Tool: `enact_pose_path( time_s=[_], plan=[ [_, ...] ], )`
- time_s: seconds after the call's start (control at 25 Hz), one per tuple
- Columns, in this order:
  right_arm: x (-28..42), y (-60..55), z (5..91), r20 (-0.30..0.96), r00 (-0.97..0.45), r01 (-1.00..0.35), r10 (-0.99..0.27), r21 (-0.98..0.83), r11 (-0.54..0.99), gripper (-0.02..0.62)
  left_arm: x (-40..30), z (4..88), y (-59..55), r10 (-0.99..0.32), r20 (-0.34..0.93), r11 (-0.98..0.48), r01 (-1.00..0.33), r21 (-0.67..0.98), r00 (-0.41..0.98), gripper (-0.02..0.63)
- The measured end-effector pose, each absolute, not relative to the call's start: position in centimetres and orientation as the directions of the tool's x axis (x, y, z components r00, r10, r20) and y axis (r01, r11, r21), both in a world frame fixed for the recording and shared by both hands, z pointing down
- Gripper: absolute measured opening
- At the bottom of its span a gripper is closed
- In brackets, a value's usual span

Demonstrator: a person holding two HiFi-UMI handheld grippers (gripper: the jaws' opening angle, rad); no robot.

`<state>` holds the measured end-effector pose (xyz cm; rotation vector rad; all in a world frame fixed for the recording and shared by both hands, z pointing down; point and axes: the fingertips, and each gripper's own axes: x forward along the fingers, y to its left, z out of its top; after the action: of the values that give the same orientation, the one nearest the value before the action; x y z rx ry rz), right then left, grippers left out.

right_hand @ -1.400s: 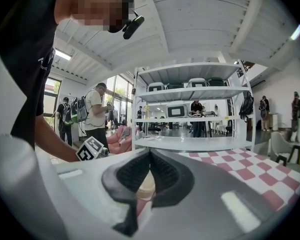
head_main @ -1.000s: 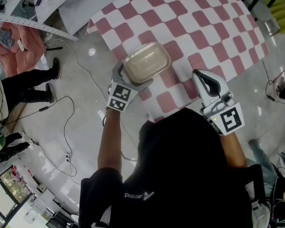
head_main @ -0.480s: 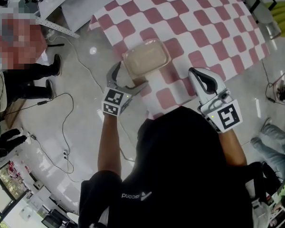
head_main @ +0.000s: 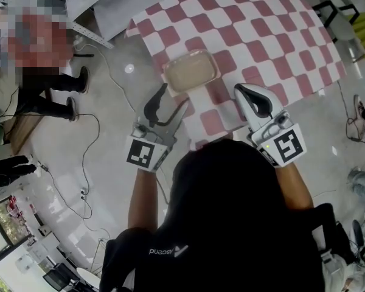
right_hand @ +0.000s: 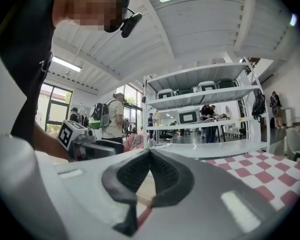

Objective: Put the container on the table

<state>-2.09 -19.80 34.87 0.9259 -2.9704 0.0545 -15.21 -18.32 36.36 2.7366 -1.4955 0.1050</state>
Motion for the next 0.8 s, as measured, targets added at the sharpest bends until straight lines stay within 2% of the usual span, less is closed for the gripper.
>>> enact_pose_path(
  time_s=[0.12,0.32,0.8],
  plan=[
    [-2.1,-19.1,33.5,-0.005,-0.835,-0.551,-0.551,-0.023,0.834,0.003,-13.7,33.1,-17.8,-0.860,-0.021,-0.510,-0.860,-0.012,0.510,0.146],
    [-2.5,-18.0,31.5,-0.067,-0.851,-0.522,-0.521,-0.004,0.853,0.003,-11.5,30.8,-17.4,-0.870,-0.070,-0.488,-0.873,-0.015,0.488,0.023],
    [-2.6,-17.1,30.4,-0.105,-0.844,-0.528,-0.527,-0.014,0.849,0.003,-10.0,29.8,-16.9,-0.851,-0.085,-0.518,-0.855,-0.017,0.517,0.011]
  ],
)
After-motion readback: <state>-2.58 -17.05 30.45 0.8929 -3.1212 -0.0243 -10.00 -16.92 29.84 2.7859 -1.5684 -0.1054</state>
